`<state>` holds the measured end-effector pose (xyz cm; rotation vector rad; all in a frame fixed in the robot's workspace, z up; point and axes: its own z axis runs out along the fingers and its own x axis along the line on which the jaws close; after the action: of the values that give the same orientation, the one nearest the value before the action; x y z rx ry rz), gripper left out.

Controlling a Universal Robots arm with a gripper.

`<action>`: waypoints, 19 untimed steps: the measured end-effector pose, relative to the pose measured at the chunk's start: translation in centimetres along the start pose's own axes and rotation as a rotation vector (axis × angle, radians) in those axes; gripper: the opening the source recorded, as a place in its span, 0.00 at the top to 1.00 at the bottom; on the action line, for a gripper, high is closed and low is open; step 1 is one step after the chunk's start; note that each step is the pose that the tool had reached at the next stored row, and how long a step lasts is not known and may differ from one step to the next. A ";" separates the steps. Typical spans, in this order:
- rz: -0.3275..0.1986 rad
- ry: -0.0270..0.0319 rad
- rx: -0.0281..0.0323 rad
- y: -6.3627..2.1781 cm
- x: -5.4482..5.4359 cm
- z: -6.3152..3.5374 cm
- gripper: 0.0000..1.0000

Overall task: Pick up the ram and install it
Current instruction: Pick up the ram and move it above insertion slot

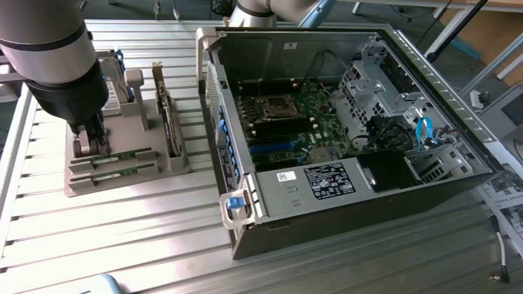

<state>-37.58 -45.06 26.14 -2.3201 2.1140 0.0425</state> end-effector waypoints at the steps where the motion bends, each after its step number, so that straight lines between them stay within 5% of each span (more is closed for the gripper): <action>1: 0.000 0.0000 0.0001 0.01 0.1 0.00 0.76; 19: 0.000 0.0000 0.0000 0.02 0.4 1.04 0.76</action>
<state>-37.58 -45.45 25.09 -2.3201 2.1140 0.0425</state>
